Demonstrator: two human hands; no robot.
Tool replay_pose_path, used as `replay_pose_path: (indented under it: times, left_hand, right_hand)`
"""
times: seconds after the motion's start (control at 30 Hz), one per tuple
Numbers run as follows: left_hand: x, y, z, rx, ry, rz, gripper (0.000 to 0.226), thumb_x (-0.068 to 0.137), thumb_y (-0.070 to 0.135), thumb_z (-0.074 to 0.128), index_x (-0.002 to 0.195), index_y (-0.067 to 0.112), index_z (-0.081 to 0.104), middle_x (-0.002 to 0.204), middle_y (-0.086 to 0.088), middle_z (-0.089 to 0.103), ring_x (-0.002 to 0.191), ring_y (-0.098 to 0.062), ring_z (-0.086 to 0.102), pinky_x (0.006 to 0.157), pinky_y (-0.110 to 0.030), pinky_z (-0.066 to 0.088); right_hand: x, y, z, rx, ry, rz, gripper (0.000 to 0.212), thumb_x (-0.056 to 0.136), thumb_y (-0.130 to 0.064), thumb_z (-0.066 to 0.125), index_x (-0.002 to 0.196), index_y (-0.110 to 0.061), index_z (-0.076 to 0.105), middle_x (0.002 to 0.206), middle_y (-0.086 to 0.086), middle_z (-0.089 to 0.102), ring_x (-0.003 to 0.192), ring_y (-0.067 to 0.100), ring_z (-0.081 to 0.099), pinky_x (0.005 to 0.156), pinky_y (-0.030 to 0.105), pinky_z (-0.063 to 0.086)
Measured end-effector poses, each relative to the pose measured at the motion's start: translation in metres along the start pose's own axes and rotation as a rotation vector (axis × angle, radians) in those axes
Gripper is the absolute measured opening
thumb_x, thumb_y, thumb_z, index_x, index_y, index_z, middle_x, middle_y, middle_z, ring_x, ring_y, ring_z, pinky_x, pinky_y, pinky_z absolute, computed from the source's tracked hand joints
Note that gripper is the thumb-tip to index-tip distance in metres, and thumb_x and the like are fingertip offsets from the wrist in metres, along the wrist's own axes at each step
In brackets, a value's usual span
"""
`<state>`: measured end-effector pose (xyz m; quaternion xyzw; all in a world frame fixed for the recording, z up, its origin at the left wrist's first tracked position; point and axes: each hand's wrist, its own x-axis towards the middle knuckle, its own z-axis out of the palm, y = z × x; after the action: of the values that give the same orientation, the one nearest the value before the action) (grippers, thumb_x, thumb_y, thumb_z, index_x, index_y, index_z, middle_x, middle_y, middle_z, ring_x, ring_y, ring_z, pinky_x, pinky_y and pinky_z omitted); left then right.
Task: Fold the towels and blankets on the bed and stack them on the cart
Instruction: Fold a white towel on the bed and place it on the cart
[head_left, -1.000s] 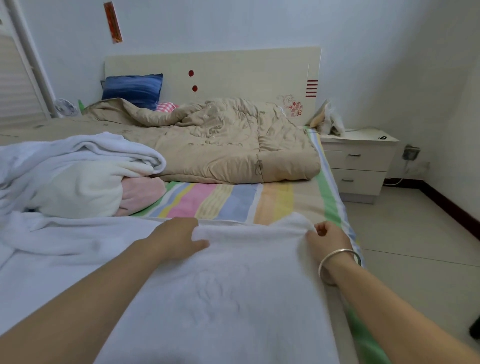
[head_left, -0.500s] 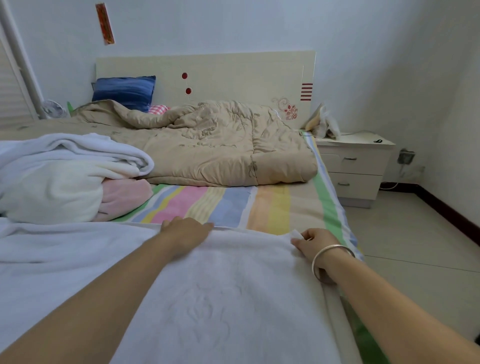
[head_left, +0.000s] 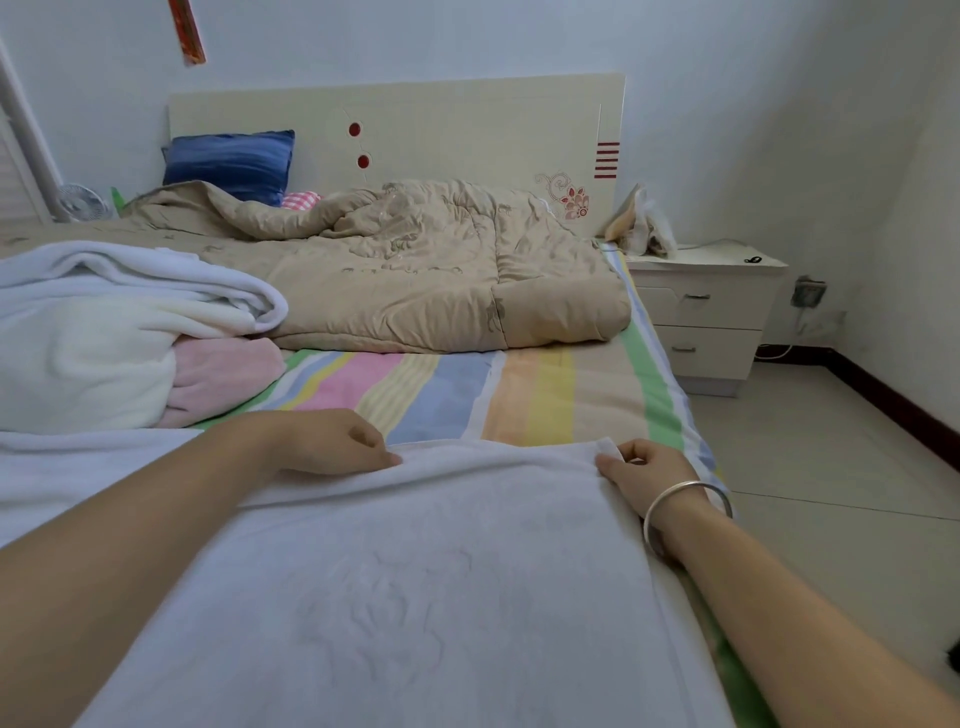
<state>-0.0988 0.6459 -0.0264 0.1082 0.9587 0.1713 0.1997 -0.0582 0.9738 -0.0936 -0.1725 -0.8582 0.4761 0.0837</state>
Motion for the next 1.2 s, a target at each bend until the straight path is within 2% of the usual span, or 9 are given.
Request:
replay_pose_path:
  times: [0.07,0.17,0.4,0.63,0.77,0.87,1.0,1.07,1.2]
  left_hand:
    - [-0.007,-0.002,0.000,0.004,0.018,0.070,0.024,0.088,0.043,0.063,0.078,0.021,0.064,0.081,0.006,0.064,0.076,-0.011,0.055,0.080,-0.026,0.045]
    - [-0.006,-0.004,0.001,0.009,0.137,0.120,0.005,0.087,0.023,0.069,0.082,0.026,0.067,0.094,0.002,0.071,0.093,-0.016,0.065,0.091,-0.032,0.050]
    - [0.017,0.005,0.029,0.320,0.722,0.068,0.010,0.089,0.022,0.058,0.081,0.028,0.057,0.089,0.008,0.063,0.083,-0.018,0.058,0.064,-0.031,0.041]
    - [0.035,0.007,0.044,0.547,0.748,-0.004,0.015,0.091,0.013,0.046,0.088,0.027,0.044,0.084,0.006,0.047,0.076,-0.020,0.047,0.061,-0.029,0.028]
    - [0.037,0.014,0.045,0.577,0.757,-0.015,0.018,0.089,0.007,0.045,0.093,0.023,0.050,0.085,0.005,0.046,0.075,-0.020,0.045,0.061,-0.029,0.029]
    - [0.042,0.014,0.039,0.496,0.770,-0.029,0.016,0.089,0.005,0.046,0.097,0.016,0.054,0.091,-0.002,0.053,0.082,-0.025,0.053,0.062,-0.030,0.032]
    - [0.053,0.020,0.030,0.491,0.851,-0.007,0.015,0.089,0.002,0.047,0.099,0.011,0.053,0.097,-0.009,0.054,0.087,-0.029,0.056,0.062,-0.033,0.030]
    - [0.056,0.019,0.044,0.515,0.870,-0.008,0.016,0.088,-0.001,0.049,0.097,0.011,0.053,0.096,-0.010,0.055,0.088,-0.030,0.057,0.060,-0.033,0.029]
    - [0.058,0.013,0.070,0.593,0.972,0.085,0.034,0.057,-0.018,0.072,0.067,0.008,0.052,0.062,-0.013,0.049,0.052,-0.032,0.052,0.046,-0.024,0.014]
  right_hand:
    - [-0.001,0.000,0.000,-0.007,0.009,-0.015,0.018,0.087,-0.030,0.064,0.073,-0.019,0.062,0.071,0.000,0.061,0.071,0.021,0.056,0.066,0.028,0.040]
    - [-0.003,0.001,0.001,-0.002,0.020,-0.023,0.018,0.088,-0.032,0.064,0.077,-0.018,0.064,0.076,0.001,0.065,0.076,0.023,0.059,0.071,0.031,0.044]
    - [-0.006,0.004,0.002,0.043,0.054,-0.049,0.027,0.090,-0.039,0.061,0.076,-0.017,0.065,0.074,0.000,0.065,0.072,0.019,0.057,0.069,0.030,0.042]
    - [-0.017,-0.005,0.004,-0.308,0.165,-0.101,0.026,0.090,-0.047,0.054,0.079,-0.023,0.056,0.086,0.000,0.063,0.086,0.025,0.060,0.070,0.029,0.040]
    - [-0.012,-0.018,-0.005,-0.561,0.065,0.025,0.035,0.088,-0.057,0.051,0.093,-0.024,0.061,0.105,0.006,0.061,0.100,0.029,0.059,0.086,0.034,0.048]
    - [-0.006,-0.027,-0.018,-0.502,-0.085,0.044,0.035,0.087,-0.052,0.057,0.078,-0.018,0.059,0.094,0.006,0.062,0.093,0.027,0.059,0.079,0.029,0.047]
    - [0.001,-0.034,-0.035,-0.060,-0.212,0.205,0.047,0.075,-0.036,0.079,0.107,-0.003,0.066,0.098,0.013,0.063,0.081,0.027,0.056,0.072,0.031,0.046]
    - [0.003,-0.033,-0.036,-0.046,-0.218,0.201,0.046,0.073,-0.036,0.081,0.103,-0.004,0.068,0.084,0.011,0.062,0.070,0.025,0.053,0.066,0.030,0.044]
    - [0.001,-0.024,-0.030,-0.131,-0.174,0.102,0.027,0.079,-0.037,0.076,0.079,-0.012,0.065,0.065,0.002,0.055,0.062,0.021,0.047,0.065,0.027,0.041]
